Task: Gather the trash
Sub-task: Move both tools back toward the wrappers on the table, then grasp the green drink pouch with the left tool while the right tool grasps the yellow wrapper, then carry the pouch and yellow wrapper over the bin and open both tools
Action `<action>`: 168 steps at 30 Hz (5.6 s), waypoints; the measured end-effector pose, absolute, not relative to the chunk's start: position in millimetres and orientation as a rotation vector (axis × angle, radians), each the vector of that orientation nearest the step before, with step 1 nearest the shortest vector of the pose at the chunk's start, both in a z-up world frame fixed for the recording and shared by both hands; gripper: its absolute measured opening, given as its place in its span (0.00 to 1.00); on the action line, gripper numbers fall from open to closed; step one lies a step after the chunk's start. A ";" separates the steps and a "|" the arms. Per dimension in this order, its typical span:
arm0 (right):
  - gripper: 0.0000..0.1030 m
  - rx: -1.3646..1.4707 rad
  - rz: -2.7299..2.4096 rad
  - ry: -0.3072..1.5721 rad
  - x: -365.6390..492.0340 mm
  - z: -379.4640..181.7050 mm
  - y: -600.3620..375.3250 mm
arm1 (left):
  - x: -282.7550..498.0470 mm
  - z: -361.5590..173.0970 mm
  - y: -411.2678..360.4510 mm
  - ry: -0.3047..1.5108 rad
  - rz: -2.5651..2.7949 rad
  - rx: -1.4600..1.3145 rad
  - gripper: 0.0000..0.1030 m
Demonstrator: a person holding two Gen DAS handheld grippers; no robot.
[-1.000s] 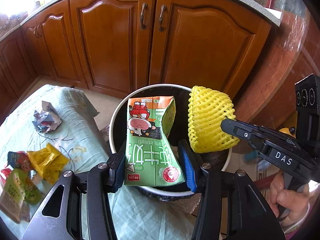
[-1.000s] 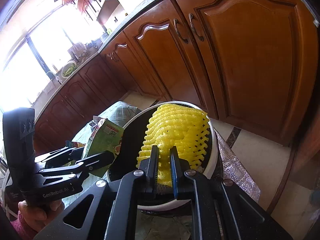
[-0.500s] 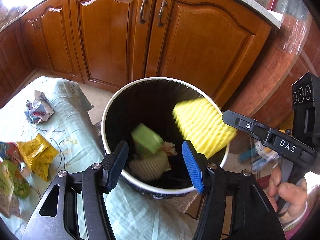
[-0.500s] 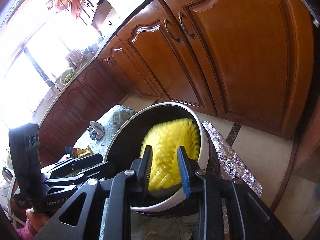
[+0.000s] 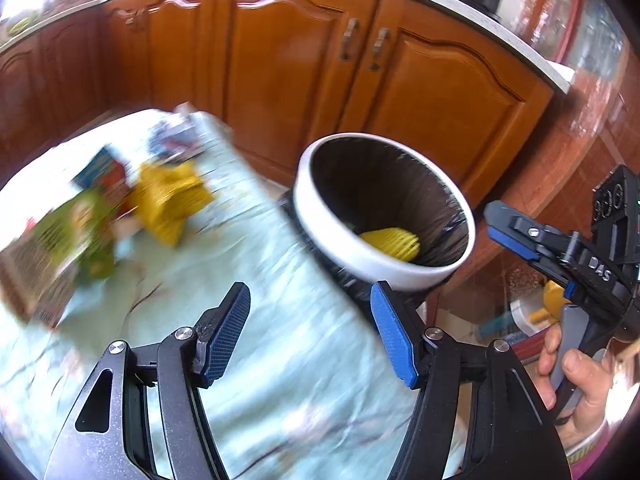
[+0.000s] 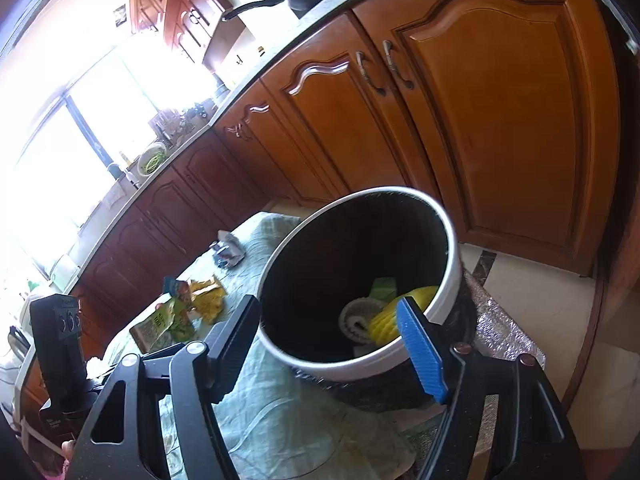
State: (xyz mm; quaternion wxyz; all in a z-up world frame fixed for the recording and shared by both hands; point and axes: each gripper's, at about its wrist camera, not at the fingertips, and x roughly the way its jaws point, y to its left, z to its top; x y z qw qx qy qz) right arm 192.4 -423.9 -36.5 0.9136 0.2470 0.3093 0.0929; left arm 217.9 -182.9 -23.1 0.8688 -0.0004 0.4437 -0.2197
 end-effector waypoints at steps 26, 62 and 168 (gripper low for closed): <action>0.80 0.358 0.416 0.817 195.5 -59.8 -267.8 | 172.8 -30.1 -19.5 0.892 -0.175 -0.124 0.63; 0.68 0.466 0.459 0.883 345.4 -71.0 -244.2 | 286.2 -32.0 -9.5 0.921 -0.222 0.004 0.45; 0.05 0.471 0.269 0.689 199.5 -16.1 -412.4 | 226.4 19.4 -209.4 0.819 -0.562 0.115 0.03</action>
